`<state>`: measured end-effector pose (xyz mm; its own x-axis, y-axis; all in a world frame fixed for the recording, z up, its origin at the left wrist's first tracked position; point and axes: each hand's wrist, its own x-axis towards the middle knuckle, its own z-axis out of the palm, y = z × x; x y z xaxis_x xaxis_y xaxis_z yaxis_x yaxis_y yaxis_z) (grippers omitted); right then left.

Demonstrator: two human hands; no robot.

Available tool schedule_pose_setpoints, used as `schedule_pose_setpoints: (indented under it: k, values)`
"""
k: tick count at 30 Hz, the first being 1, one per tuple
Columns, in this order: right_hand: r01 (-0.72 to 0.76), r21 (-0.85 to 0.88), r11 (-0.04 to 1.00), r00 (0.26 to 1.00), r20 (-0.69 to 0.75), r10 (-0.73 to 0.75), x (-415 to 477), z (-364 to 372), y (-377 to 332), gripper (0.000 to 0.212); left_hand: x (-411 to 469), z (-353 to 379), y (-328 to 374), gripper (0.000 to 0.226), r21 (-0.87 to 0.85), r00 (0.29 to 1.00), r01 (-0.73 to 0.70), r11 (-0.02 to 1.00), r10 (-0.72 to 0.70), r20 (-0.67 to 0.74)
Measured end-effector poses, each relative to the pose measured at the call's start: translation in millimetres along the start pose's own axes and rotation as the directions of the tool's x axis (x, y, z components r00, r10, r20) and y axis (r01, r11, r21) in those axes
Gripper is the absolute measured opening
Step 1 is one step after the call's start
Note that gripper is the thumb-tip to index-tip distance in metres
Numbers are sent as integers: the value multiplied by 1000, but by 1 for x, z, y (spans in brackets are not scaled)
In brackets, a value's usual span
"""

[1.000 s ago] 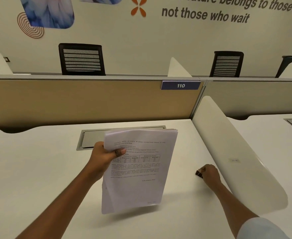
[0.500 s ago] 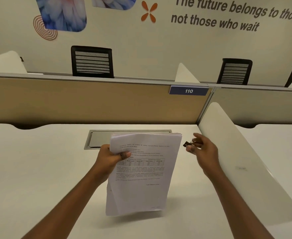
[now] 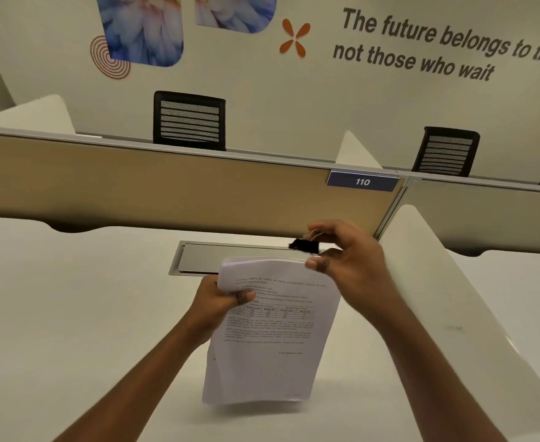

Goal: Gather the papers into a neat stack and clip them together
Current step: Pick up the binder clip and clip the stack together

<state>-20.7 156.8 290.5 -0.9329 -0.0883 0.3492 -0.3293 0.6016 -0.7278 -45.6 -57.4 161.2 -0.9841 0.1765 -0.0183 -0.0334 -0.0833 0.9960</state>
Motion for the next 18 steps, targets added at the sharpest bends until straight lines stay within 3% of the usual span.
schedule_pose_setpoints:
  k: [3,7,18]
  values:
    - [7,-98,995,993,121,5,2,20,-13,44,-3,0,1,31,-1,1000,-1,1000,1,-1]
    - [12,-65,998,982,191,0,4,35,-25,40,-8,-1,2,30,7,1000,-8,1000,8,-8]
    - [116,-112,987,982,163,-97,2,53,-34,30,-14,-4,-2,26,36,1000,-12,999,12,-10]
